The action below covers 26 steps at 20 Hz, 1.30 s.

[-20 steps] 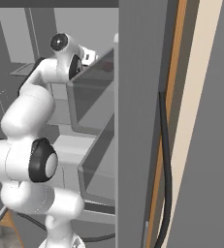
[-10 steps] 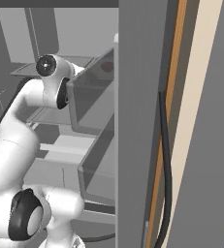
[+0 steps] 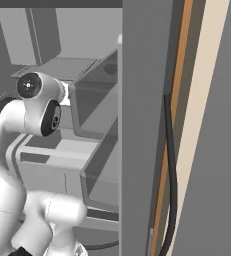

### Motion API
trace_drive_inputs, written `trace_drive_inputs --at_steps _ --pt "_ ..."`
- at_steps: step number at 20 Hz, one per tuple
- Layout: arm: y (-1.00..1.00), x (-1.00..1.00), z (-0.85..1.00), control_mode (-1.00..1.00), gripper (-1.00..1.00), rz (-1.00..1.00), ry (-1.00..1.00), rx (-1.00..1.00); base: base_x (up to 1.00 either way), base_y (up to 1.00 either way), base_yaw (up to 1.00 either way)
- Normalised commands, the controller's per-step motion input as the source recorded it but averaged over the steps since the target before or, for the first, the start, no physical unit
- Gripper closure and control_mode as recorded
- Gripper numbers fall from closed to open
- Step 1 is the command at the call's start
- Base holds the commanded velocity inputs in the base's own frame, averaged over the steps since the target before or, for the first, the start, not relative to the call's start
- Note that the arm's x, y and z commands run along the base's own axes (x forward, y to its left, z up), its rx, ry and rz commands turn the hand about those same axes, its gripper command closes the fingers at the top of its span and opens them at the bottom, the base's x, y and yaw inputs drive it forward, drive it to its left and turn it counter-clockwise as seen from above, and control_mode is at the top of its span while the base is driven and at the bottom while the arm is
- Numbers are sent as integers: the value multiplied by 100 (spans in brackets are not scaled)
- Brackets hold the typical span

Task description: Open the fridge, remove the peach, garlic, and steak, and place them on any counter.

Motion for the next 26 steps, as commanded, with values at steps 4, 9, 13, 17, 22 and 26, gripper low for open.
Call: trace_drive_inputs --at_steps 4,9,13,17,22,26 --pt "0 0 0 100 100 0 0 0 -100 0 0" --pt "0 0 0 100 100 0 0 0 -100 0 2" --pt "0 0 0 100 100 0 0 0 -100 13 14" --pt "0 0 0 100 100 0 0 0 -79 21 72" --pt "0 0 0 100 100 0 0 0 -68 16 79" --pt "0 0 0 100 100 0 0 0 -75 20 76"
